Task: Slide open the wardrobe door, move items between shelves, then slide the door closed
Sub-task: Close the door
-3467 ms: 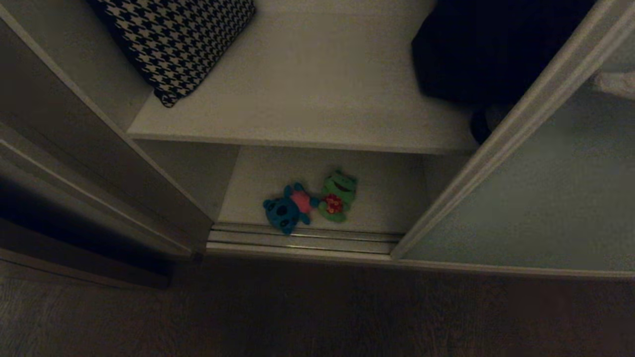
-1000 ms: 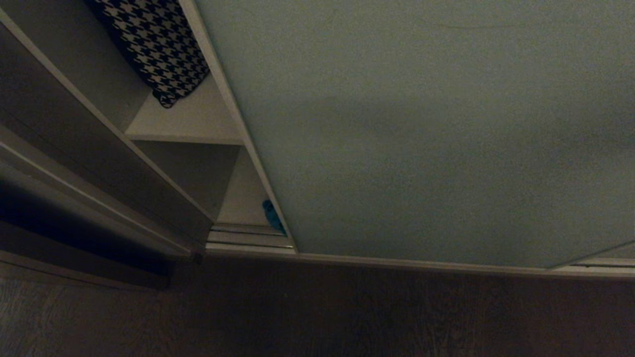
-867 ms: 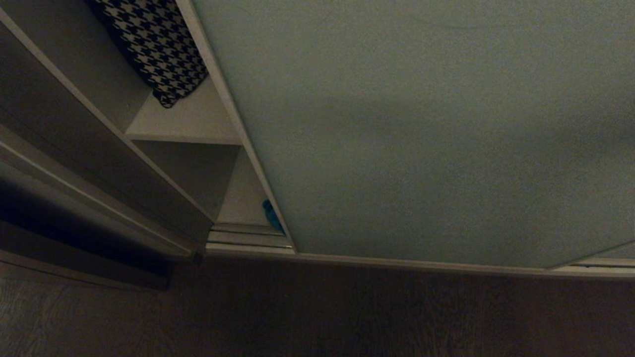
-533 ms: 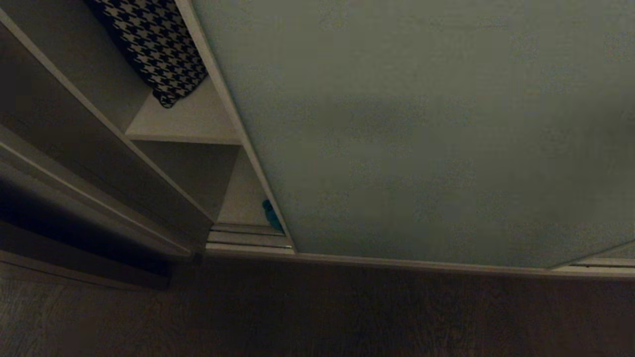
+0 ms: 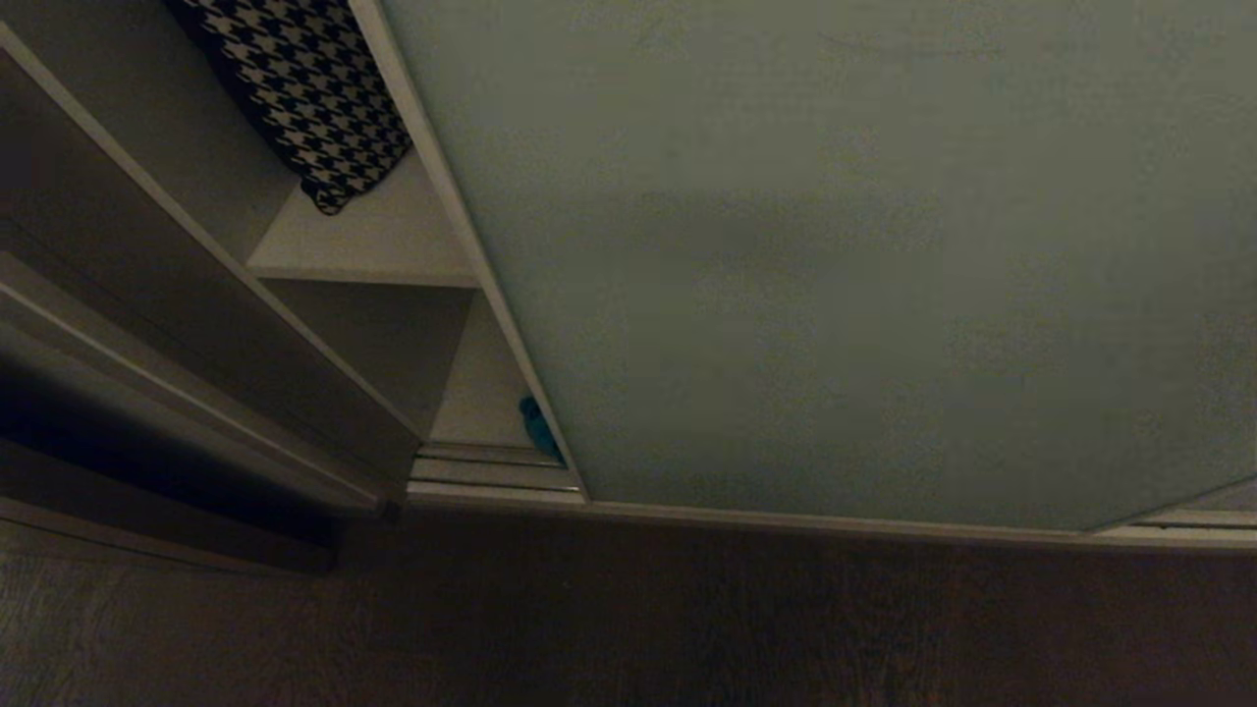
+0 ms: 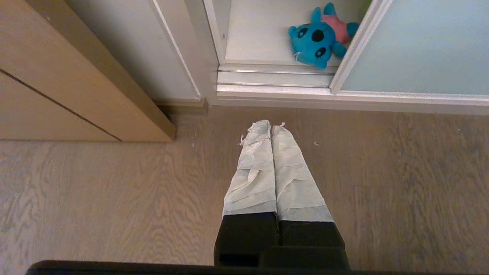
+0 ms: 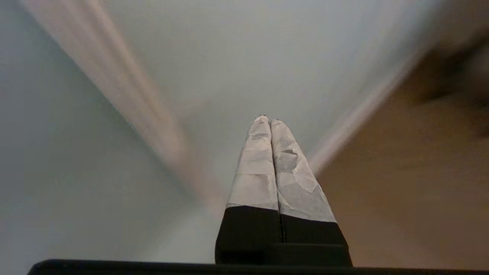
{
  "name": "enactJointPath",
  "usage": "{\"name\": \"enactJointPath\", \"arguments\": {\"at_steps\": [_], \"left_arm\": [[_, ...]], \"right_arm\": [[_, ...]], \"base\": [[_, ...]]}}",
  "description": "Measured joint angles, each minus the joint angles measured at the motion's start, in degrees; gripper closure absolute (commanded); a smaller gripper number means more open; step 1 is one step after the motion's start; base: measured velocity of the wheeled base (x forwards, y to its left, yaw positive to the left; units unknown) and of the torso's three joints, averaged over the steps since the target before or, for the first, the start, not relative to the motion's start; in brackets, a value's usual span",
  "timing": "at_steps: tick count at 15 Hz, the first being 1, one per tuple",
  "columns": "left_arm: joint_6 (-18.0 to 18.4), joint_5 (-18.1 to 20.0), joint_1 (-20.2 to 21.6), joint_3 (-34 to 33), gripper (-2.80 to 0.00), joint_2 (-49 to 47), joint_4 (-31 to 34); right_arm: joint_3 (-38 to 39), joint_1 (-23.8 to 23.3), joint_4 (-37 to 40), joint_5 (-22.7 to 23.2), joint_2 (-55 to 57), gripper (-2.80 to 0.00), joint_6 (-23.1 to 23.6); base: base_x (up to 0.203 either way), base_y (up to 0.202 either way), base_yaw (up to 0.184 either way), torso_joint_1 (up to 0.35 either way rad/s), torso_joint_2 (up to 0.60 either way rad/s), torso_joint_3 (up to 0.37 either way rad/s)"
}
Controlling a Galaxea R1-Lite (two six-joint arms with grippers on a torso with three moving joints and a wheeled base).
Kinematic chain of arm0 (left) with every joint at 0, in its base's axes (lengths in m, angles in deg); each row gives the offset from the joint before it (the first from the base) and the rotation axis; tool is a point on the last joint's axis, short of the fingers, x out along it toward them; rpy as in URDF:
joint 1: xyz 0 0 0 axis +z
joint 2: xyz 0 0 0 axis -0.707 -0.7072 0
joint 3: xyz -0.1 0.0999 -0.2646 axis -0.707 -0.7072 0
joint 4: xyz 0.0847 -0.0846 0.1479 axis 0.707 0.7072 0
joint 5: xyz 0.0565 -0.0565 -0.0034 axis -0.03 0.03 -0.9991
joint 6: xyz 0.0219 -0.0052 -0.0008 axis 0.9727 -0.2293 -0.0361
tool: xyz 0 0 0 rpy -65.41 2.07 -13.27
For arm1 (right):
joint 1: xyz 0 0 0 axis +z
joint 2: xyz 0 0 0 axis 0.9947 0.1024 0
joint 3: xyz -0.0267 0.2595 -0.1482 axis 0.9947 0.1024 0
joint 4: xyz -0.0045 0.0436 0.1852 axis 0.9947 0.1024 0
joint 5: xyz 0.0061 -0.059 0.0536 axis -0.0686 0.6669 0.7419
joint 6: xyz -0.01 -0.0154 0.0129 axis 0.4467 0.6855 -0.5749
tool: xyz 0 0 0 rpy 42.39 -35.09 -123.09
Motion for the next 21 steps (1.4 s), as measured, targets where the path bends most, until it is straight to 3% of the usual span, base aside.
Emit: {"name": "enactJointPath", "arguments": {"at_steps": [4, 8, 17, 21], "left_arm": [[0.0, 0.0, 0.0, 0.0, 0.00, 0.0, 0.0], [0.0, 0.0, 0.0, 0.0, 0.00, 0.0, 0.0], [0.0, 0.0, 0.0, 0.0, 0.00, 0.0, 0.0], [0.0, 0.0, 0.0, 0.0, 0.00, 0.0, 0.0]], "right_arm": [[-0.2, -1.1, -0.6, 13.0, 2.0, 0.00, -3.8], [0.7, -1.6, -1.4, 19.4, 3.0, 0.00, -3.8], [0.9, -1.2, -13.6, 19.9, 9.3, 0.00, -3.5], [0.9, 1.8, -14.3, 19.5, 11.8, 0.00, -3.5]], "base": [[0.000, 0.000, 0.000, 0.000, 0.00, 0.000], [0.000, 0.000, 0.000, 0.000, 0.00, 0.000], [0.000, 0.000, 0.000, 0.000, 0.00, 0.000], [0.000, 0.000, 0.000, 0.000, 0.00, 0.000]]}}
